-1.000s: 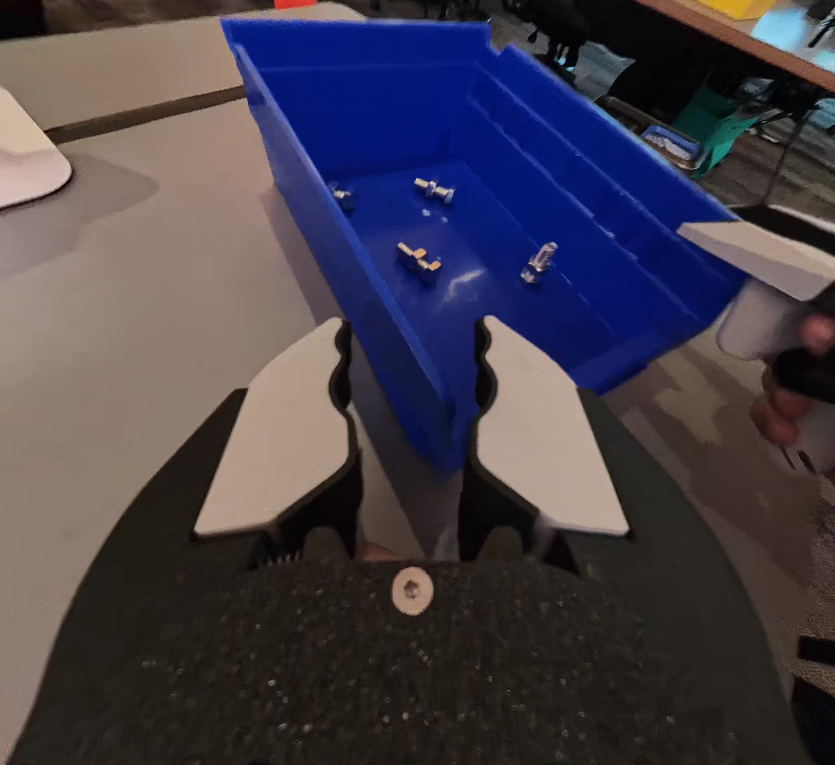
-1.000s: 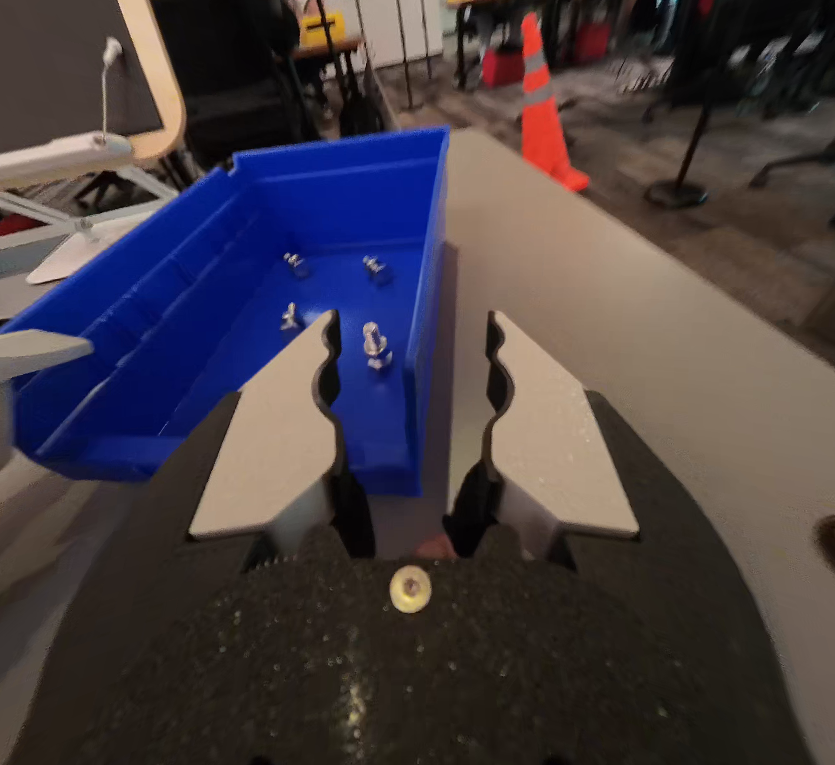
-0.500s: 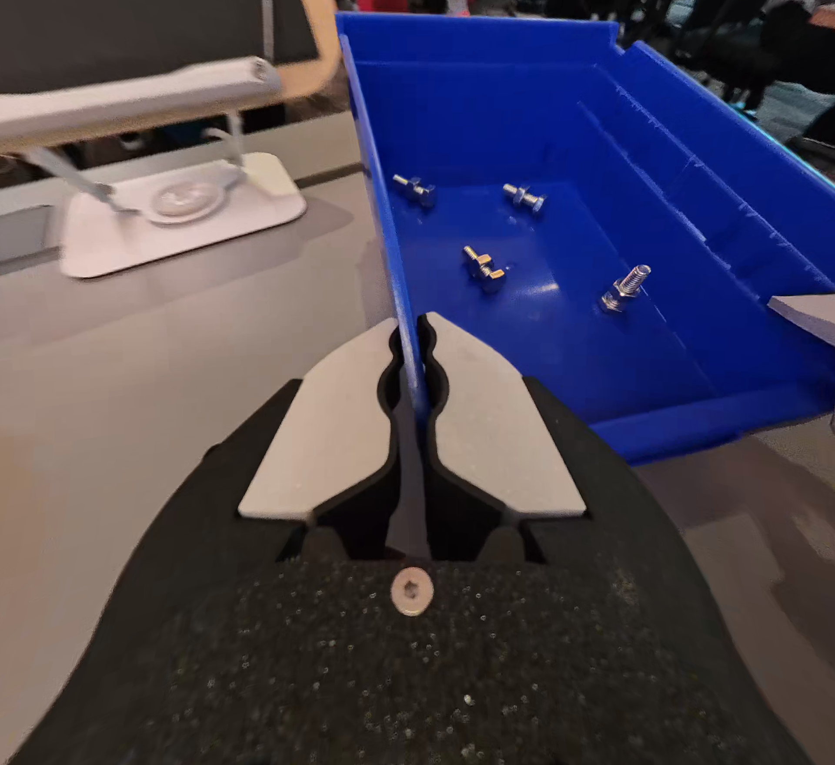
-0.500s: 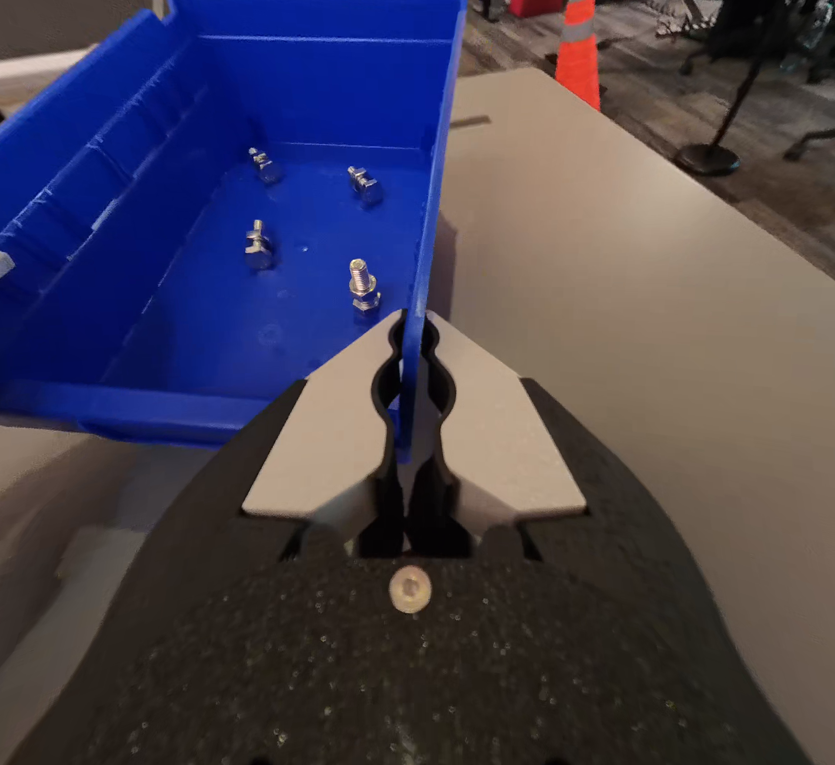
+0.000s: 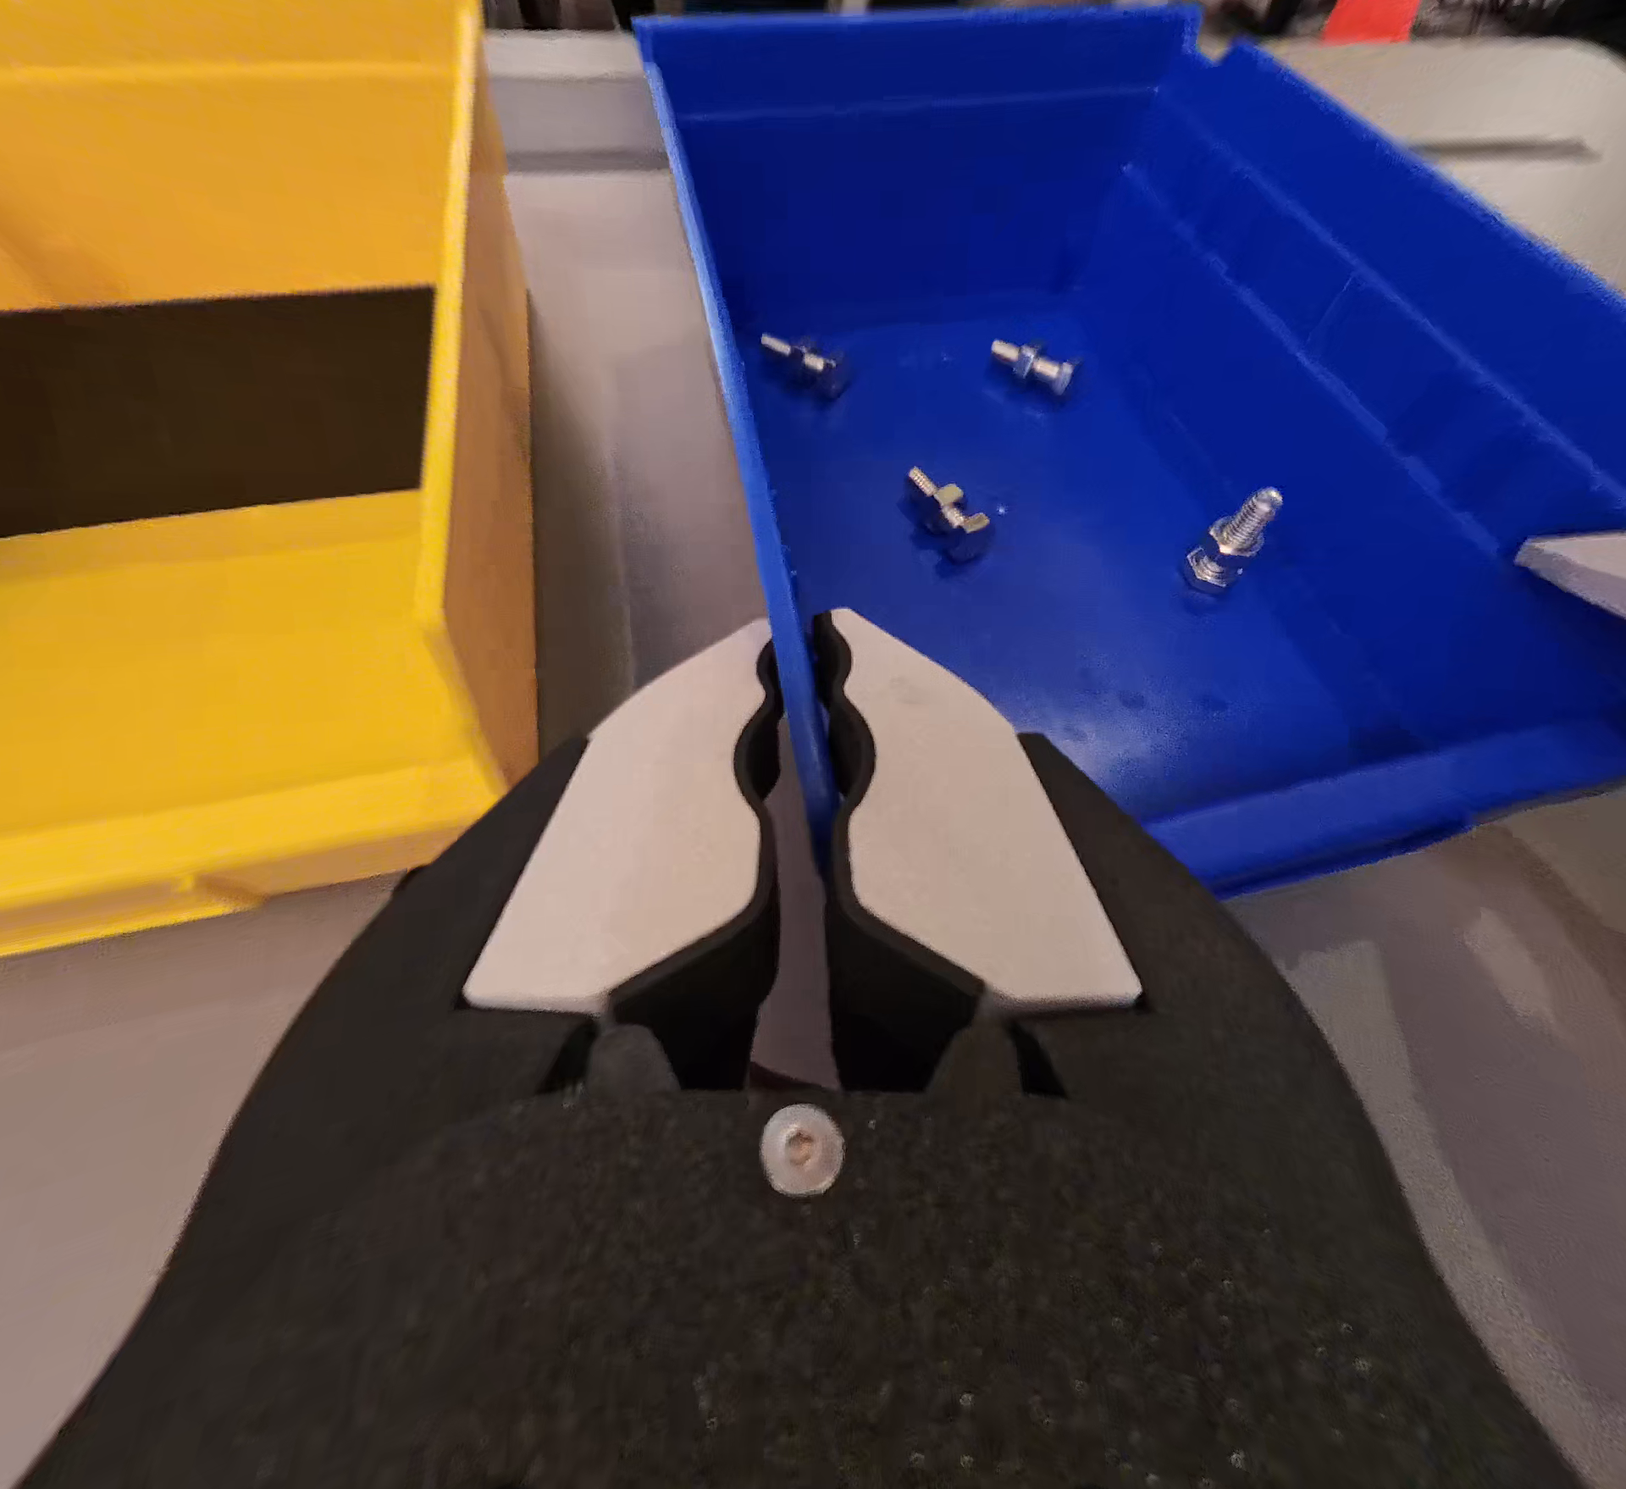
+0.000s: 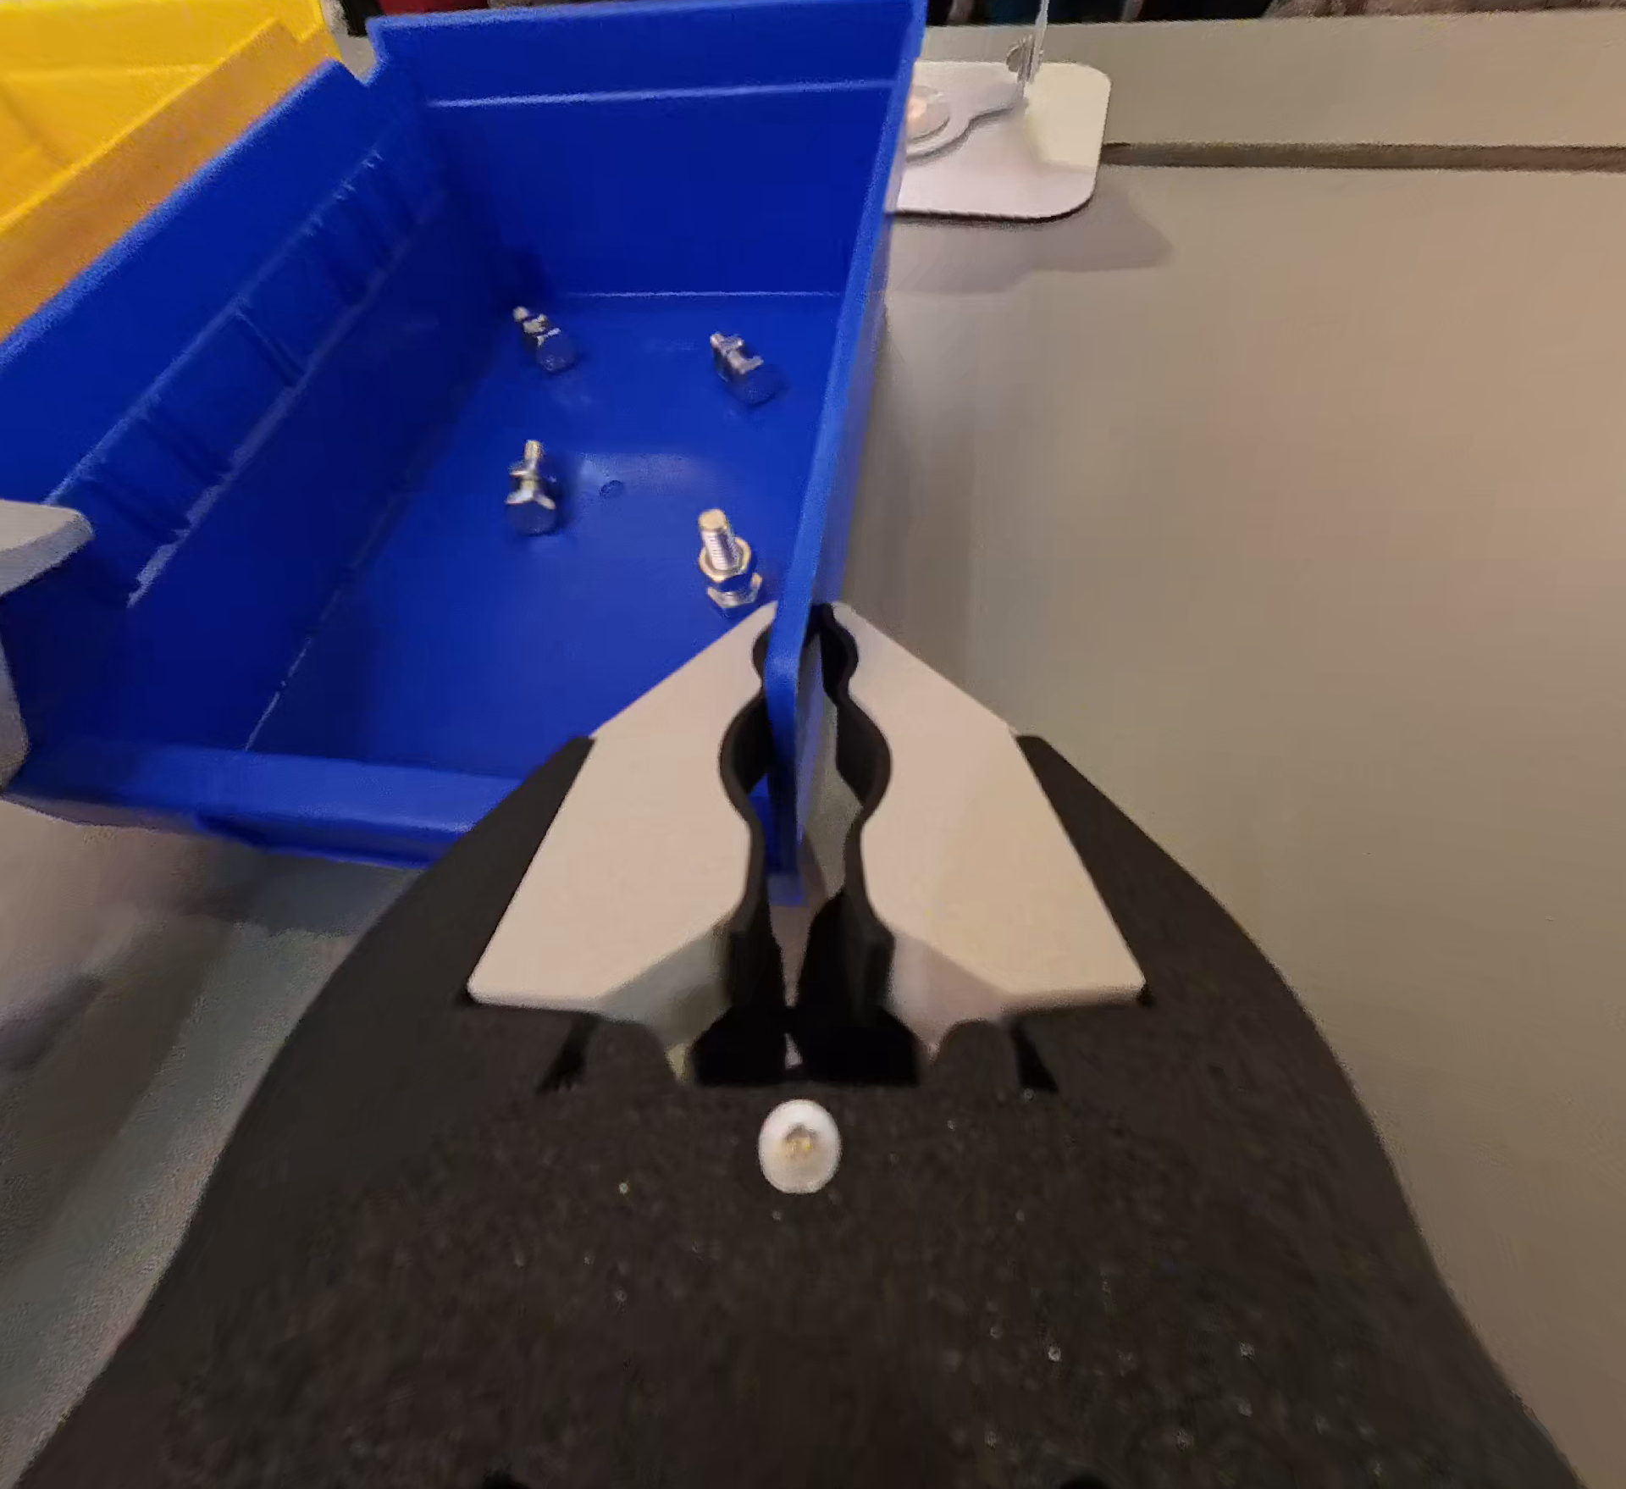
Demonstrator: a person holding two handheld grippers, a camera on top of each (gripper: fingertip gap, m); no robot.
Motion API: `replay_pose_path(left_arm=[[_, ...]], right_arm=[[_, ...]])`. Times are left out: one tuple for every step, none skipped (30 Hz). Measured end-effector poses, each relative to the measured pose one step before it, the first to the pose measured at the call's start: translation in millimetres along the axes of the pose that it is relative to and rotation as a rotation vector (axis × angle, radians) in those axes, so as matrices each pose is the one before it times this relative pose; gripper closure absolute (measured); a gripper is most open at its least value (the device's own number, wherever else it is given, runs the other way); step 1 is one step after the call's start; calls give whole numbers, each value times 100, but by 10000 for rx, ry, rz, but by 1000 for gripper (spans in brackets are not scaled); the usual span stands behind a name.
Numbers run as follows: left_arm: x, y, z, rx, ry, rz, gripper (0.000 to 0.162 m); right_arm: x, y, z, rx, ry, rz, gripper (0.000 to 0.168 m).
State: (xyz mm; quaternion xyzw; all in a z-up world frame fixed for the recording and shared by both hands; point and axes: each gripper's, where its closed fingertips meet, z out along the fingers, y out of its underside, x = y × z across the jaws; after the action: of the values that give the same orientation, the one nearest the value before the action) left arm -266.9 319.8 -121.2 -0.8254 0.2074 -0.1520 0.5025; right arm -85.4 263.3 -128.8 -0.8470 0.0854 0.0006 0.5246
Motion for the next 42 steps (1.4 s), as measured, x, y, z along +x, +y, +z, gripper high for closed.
replay_pose_path(left_arm=[[-85, 106, -61, 63, -32, 68, 156], [61, -31, -50, 18, -34, 92, 156], [116, -11, 22, -31, 22, 86, 156], [165, 33, 24, -49, 176, 32, 154], [221, 74, -85, -46, 343, -39, 152], [281, 78, -243, 0, 474, -130, 149], [264, -3, -502, 70, 523, -198, 145], [65, -166, -830, 189, 424, -226, 135], [-150, -350, -1129, 295, 297, -185, 124], [-513, -455, -1351, 311, 110, -97, 117], [-1054, -396, -1424, 197, -178, 31, 112], [-1612, -143, -1379, -58, -409, 235, 111], [-2159, 157, -1186, -295, -598, 423, 113], [-2681, 286, -872, -400, -777, 506, 109], [-2961, 341, -522, -391, -842, 459, 97], [-2725, 345, -170, -277, -631, 283, 91], [-1932, 356, 145, -192, -131, 27, 91], [-1346, 379, 377, -201, 202, -190, 102], [-1087, 398, 539, -237, 303, -321, 100], [-830, 329, 603, -206, 348, -348, 103], [-899, 112, 598, -66, 177, -269, 101], [-1022, -171, 545, 126, -70, -126, 103], [-757, -445, 469, 277, -59, 77, 105], [-290, -560, 474, 298, 83, 229, 114], [-391, -486, 515, 154, -106, 258, 113], [-661, -348, 455, -9, -374, 202, 112], [-430, -272, 266, -45, -268, 98, 107], [248, -225, -45, -10, 123, -34, 102], [671, -212, -387, 57, 323, -160, 102], [569, -223, -690, 156, 166, -160, 103], [220, -237, -905, 266, -70, -47, 104], [-340, -233, -939, 294, -290, 46, 108], [-1111, -142, -743, 198, -514, 68, 111], [-1599, -34, -344, 70, -461, 55, 114], [-1533, 105, 200, -25, -139, -22, 115], [-1387, 255, 668, -139, 108, -164, 114], [-1089, 181, 946, -180, 277, -219, 114], [-486, -7, 1034, -129, 517, -108, 110], [197, 33, 1046, -178, 729, 56, 110], [476, 187, 1022, -280, 698, 164, 114], [416, 254, 937, -266, 478, 230, 117], [295, 231, 781, -159, 265, 261, 123]], right_arm=[[-31, 183, 189, 82, 85, -204, 164], [40, 149, 139, 31, 23, -95, 164], [105, 131, 123, -5, -41, 73, 164], [97, -48, 59, 85, -154, 73, 164], [29, -3, -2, 9, -272, -3, 163], [-126, 54, -123, -25, -415, 12, 161], [-266, 131, -257, -43, -539, -1, 157], [-415, 289, -377, -95, -652, 14, 151], [-403, 412, -500, -162, -618, 181, 144], [-638, 344, -679, -121, -715, 239, 139], [-678, 196, -827, 13, -674, 183, 132], [-530, 121, -932, 118, -467, 100, 126], [-141, 63, -929, 196, -108, 50, 123], [-97, 72, -900, 188, 6, -148, 123], [-176, 171, -777, 126, 13, -298, 124], [-416, 300, -582, 8, -120, -366, 128], [-221, 230, -356, 7, 21, -310, 126], [-150, 210, -206, -32, 56, -248, 124], [-101, 252, -74, -107, 63, -186, 123], [-117, 288, 29, -214, 36, -77, 121], [-211, 130, 35, -208, -20, -50, 119], [-301, -200, -34, 12, -15, -136, 119], [-430, -384, -35, 172, -47, -272, 119], [-510, -281, 66, 103, -64, -337, 119], [-439, -57, 154, -82, 7, -321, 119], [-585, 92, 236, -210, -51, -320, 119], [-670, 89, 247, -217, -80, -313, 118], [-645, -16, 228, -151, -30, -293, 116], [-575, -88, 145, -77, 35, -236, 115], [-552, -149, 96, -7, 56, -153, 116], [-524, -166, 51, 39, 50, -87, 116], [-651, -143, 91, 29, -61, -40, 116], [-826, -102, 208, -8, -192, 13, 115], [-903, -110, 321, -23, -255, 49, 115], [-943, -145, 441, -25, -285, 75, 115], [-1122, -227, 553, 17, -420, 105, 115], [-1242, -201, 653, -11, -515, 121, 114], [-1161, -149, 723, -65, -487, 121, 114], [-973, -196, 762, -34, -409, 141, 114], [-748, -292, 765, 76, -308, 151, 114], [-534, -277, 771, 92, -219, 155, 114], [-301, -176, 783, -13, -92, 176, 115]])
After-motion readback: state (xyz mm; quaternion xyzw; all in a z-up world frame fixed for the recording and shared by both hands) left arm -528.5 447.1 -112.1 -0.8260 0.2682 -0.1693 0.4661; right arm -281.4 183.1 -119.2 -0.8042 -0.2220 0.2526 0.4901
